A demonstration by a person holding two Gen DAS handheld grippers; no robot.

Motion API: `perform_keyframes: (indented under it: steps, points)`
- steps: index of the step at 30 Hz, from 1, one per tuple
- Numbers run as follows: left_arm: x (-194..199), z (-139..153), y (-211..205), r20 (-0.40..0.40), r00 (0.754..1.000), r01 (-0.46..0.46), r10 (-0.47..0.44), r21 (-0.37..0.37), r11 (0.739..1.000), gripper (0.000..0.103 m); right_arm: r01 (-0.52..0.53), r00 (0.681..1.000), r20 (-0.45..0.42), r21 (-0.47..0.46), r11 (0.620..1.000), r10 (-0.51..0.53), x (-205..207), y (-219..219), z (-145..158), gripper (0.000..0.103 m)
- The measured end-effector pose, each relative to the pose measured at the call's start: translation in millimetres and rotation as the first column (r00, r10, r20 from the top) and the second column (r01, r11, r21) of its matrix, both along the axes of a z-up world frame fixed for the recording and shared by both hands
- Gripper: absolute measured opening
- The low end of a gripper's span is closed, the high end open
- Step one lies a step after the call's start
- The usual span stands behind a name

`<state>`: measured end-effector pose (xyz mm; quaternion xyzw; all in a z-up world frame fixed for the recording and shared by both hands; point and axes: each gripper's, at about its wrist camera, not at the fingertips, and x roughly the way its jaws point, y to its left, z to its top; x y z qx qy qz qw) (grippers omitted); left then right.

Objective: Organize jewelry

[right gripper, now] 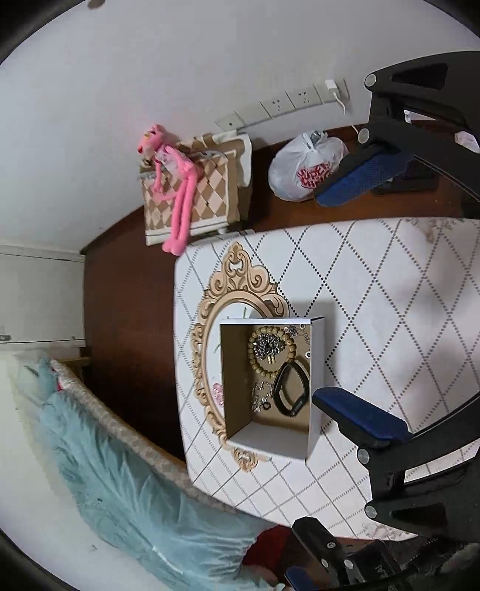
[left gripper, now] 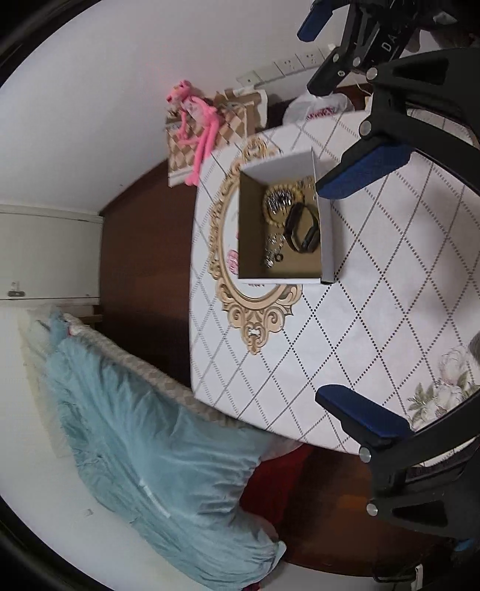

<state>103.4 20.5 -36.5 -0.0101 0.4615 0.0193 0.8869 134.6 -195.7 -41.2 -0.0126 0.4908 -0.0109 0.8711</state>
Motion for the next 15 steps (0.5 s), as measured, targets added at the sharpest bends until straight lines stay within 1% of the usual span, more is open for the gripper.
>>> perform_keyframes:
  steps: [4, 7, 9, 10, 13, 15]
  points:
    - [-27.9, 36.8, -2.6, 0.072, 0.997, 0.012, -0.012, 0.002, 1.000, 0.103, 0.007, 0.998, 0.059, 0.023, 1.000, -0.008, -31.2, -4.8, 37.3, 0.100]
    - [-48.0, 61.6, -3.3, 0.115, 0.993, 0.005, -0.005, 0.003, 1.000, 0.103, 0.011, 0.992, 0.124, 0.019, 1.000, -0.013, -56.5, -5.1, 69.8, 0.100]
    - [-59.4, 75.1, -2.0, 0.136, 0.991, -0.008, 0.007, 0.005, 1.000, 0.103, 0.014, 0.988, 0.154, 0.023, 1.000, -0.018, -69.2, -6.9, 85.2, 0.101]
    - [-65.1, 82.0, -0.7, 0.150, 0.989, -0.016, 0.016, 0.002, 1.000, 0.103, 0.017, 0.986, 0.165, 0.022, 1.000, -0.020, -75.7, -7.1, 93.3, 0.103]
    - [-79.3, 96.7, -0.1, 0.172, 0.985, -0.020, 0.021, -0.005, 1.000, 0.103, 0.019, 0.978, 0.209, 0.007, 1.000, -0.020, -96.5, -6.5, 117.4, 0.103]
    - [-86.8, 104.4, -0.8, 0.185, 0.983, -0.015, 0.014, 0.006, 1.000, 0.103, 0.018, 0.973, 0.231, -0.007, 1.000, -0.016, -107.6, -4.2, 129.3, 0.103]
